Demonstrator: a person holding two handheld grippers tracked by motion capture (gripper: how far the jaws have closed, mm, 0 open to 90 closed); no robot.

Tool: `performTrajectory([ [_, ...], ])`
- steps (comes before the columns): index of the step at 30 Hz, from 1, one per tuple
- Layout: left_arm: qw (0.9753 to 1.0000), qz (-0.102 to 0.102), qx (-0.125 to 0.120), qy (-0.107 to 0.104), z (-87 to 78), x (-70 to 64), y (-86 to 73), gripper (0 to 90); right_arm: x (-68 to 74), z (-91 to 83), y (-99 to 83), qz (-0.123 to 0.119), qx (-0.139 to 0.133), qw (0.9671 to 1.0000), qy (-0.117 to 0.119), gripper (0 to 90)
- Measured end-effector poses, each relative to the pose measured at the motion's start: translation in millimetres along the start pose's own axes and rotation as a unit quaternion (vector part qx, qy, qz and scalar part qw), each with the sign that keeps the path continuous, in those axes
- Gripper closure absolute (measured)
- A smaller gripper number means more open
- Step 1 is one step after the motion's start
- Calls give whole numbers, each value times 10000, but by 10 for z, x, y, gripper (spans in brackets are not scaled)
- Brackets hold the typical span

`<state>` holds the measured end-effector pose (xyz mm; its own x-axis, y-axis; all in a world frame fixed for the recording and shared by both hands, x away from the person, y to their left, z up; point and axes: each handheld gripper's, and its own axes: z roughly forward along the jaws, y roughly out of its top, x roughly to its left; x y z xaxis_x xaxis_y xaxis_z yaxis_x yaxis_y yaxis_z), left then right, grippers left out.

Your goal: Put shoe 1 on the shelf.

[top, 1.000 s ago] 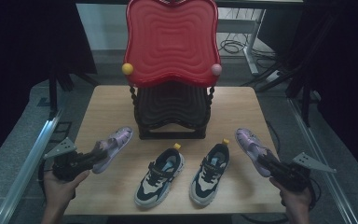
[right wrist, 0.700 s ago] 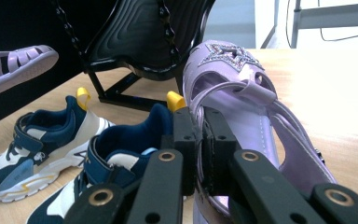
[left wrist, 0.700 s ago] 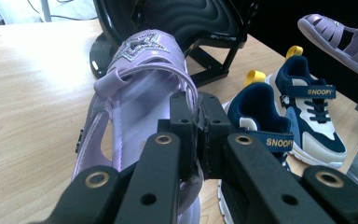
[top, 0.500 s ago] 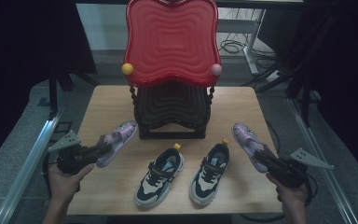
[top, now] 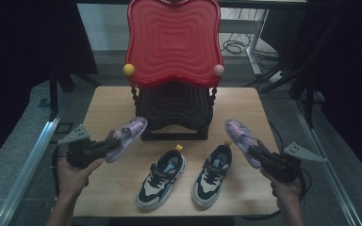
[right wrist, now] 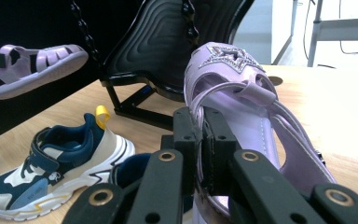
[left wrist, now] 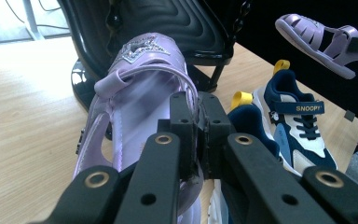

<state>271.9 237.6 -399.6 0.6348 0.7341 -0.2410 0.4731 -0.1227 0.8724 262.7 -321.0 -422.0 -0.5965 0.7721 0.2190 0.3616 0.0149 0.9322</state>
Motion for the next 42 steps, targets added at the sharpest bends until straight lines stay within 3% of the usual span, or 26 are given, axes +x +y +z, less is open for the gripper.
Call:
performTrajectory([
  [24,9996,-20,-264,-37,186,-53,136,857,133,290,90,-36,38,9996,292,857],
  [42,9992,-8,-395,-110,305,-88,171,856,335,537,108,-196,178,9981,549,856],
])
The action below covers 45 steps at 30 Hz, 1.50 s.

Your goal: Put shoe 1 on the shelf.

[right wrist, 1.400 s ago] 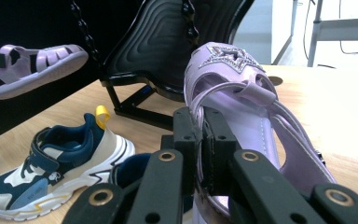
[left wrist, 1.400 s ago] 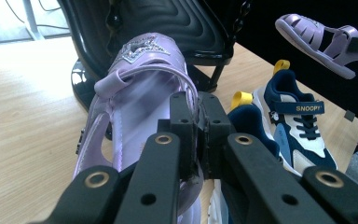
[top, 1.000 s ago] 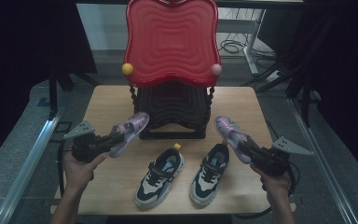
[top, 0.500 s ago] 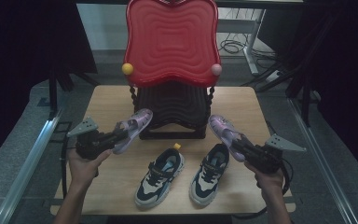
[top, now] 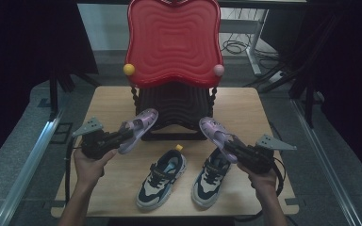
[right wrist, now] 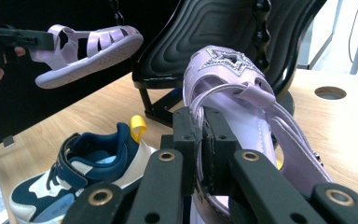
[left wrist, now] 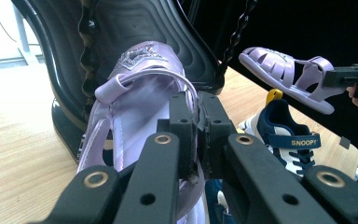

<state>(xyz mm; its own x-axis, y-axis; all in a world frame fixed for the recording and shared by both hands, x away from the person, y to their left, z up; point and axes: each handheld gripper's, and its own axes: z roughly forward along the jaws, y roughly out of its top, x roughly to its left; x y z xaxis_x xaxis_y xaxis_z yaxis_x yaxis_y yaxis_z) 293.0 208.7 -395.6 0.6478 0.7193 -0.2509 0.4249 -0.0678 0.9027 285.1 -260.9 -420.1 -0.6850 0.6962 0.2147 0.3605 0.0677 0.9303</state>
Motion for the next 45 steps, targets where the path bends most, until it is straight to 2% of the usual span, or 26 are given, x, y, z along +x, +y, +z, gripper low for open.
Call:
performTrajectory([
  [4,10000,41,38,5,42,-13,7,856,22,47,18,-12,-40,10000,3,856],
  [18,10000,-25,9,-36,173,24,1,855,79,289,46,39,-67,10000,-3,856],
  [33,9999,-118,-89,72,329,125,-8,856,174,587,116,-29,-34,10000,11,855],
  [38,9997,-173,-135,67,384,158,-2,856,183,691,134,41,-77,10000,-17,855],
  [45,9998,-138,-136,71,466,178,63,853,175,803,150,175,-205,9996,-91,855],
])
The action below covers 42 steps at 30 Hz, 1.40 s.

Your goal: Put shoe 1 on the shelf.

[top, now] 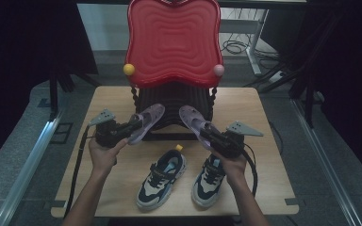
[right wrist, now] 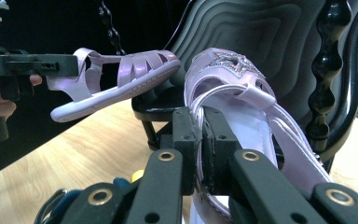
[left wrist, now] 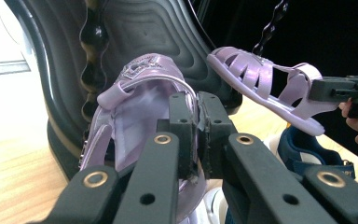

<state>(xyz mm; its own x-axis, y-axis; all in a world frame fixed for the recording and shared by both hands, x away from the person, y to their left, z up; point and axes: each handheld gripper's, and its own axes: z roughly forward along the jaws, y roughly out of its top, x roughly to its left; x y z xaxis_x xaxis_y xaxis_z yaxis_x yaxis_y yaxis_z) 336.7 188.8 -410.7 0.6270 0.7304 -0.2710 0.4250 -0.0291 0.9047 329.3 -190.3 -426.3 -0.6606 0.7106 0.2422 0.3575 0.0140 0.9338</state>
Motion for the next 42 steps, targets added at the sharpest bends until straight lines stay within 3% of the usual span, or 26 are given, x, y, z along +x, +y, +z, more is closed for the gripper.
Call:
performTrajectory([
  [13,9999,117,-72,-21,164,-33,124,853,14,142,101,72,-181,9997,-116,855],
  [34,9989,342,-309,116,382,-59,318,854,-7,378,296,109,-383,9986,-349,855],
  [42,9988,265,-387,104,487,-6,314,853,-65,461,327,216,-446,9977,-464,855],
])
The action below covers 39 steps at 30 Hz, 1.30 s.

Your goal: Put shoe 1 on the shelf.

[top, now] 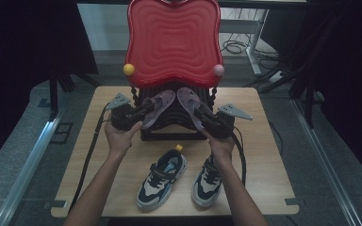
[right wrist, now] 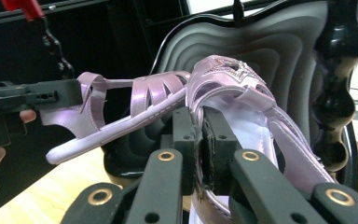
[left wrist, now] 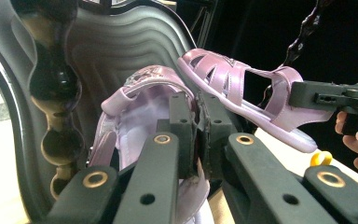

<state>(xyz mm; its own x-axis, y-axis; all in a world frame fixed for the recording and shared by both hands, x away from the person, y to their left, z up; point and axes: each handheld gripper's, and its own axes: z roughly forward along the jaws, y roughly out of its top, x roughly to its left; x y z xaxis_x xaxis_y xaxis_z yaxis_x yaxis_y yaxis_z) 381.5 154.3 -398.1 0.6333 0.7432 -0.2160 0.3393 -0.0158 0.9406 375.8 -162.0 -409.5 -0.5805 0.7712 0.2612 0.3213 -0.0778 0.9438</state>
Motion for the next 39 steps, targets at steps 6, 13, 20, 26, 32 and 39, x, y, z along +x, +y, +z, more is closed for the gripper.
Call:
performTrajectory([
  [6,10000,21,-4,47,45,6,22,852,-6,46,12,21,-28,10000,-70,854],
  [13,9999,55,-29,123,98,22,61,853,20,136,40,14,-32,10000,-92,854],
  [20,9996,6,-237,123,149,45,71,851,43,232,90,-3,-77,9998,-165,854],
  [26,9994,121,-275,171,227,30,109,851,74,331,146,-41,-156,9997,-183,854],
  [32,9989,234,-320,230,262,6,122,854,55,334,127,12,-167,9996,-217,854],
  [39,9983,182,-500,238,310,36,117,853,60,363,145,4,-272,9992,-284,853],
])
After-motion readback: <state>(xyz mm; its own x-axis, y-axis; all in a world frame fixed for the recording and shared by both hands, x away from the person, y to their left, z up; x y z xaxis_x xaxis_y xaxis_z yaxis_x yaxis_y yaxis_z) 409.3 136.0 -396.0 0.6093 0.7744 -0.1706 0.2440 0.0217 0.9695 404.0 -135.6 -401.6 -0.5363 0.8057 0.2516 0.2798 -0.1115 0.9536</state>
